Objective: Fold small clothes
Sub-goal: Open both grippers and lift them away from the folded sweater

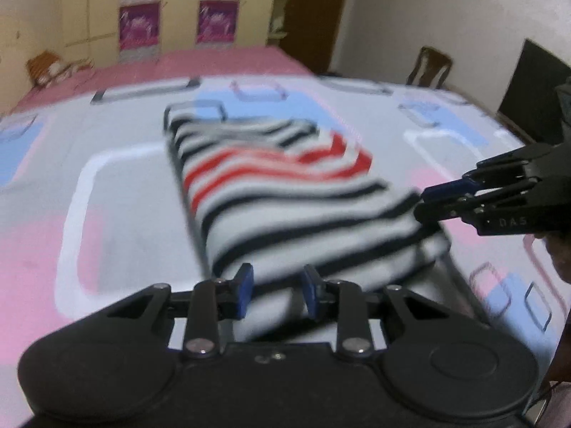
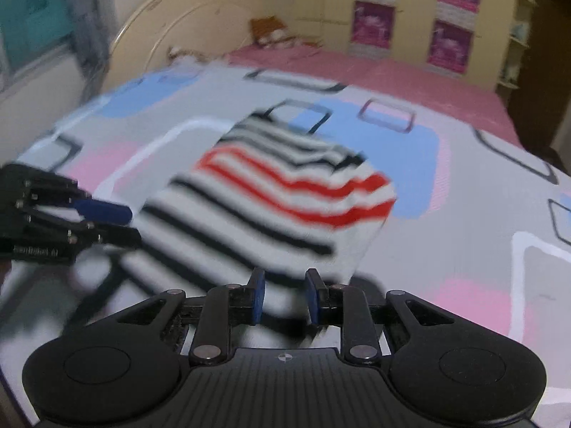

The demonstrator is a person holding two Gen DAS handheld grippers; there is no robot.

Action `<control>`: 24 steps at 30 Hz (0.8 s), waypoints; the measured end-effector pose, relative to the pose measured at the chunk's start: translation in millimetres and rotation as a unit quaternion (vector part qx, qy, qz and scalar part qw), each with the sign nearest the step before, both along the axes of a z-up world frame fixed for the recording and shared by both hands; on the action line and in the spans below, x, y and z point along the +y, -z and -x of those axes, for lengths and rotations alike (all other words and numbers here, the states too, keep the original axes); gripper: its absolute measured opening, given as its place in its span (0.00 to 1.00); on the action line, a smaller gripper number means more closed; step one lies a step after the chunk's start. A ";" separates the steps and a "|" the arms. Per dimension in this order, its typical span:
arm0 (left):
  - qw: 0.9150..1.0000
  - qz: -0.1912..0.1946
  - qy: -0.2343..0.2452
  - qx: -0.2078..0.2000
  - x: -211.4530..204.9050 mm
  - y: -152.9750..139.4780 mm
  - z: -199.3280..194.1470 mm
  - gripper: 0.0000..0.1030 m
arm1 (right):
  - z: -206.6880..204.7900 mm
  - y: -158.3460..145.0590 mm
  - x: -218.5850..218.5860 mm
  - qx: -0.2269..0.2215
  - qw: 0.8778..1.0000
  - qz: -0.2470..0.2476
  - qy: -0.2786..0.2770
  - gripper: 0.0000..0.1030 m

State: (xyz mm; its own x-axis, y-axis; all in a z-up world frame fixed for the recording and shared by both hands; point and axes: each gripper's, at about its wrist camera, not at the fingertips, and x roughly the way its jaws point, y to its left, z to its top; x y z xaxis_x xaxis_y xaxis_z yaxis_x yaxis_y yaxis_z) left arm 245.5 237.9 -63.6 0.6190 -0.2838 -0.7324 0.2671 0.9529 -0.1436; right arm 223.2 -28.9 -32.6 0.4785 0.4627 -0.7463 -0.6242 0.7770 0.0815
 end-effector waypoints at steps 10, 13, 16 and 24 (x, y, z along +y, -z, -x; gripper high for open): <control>0.998 -0.022 -0.058 -0.002 -10.4 14.4 6.9 0.30 | 0.7 35.7 -12.3 0.039 0.999 0.002 0.032 0.24; 0.997 -0.027 -0.074 -0.015 -17.3 0.1 18.7 0.28 | 10.3 20.0 -27.7 0.032 0.998 -0.028 0.050 0.24; 0.996 -0.005 -0.079 -0.032 -26.6 -17.9 40.3 0.32 | 31.1 -0.4 -45.9 0.013 0.996 -0.055 0.068 0.24; 0.988 -0.043 -0.127 -0.083 -62.0 -38.2 84.6 1.00 | 76.6 -23.9 -90.6 -0.019 0.987 -0.082 0.140 1.00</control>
State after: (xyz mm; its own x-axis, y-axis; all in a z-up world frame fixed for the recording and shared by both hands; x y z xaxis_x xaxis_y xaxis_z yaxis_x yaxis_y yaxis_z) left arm 160.9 175.9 -25.4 0.7751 -0.0454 -0.6302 0.0316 0.9990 -0.0331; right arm 146.6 -119.5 -8.7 0.6308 0.4217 -0.6514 -0.3919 0.8976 0.2015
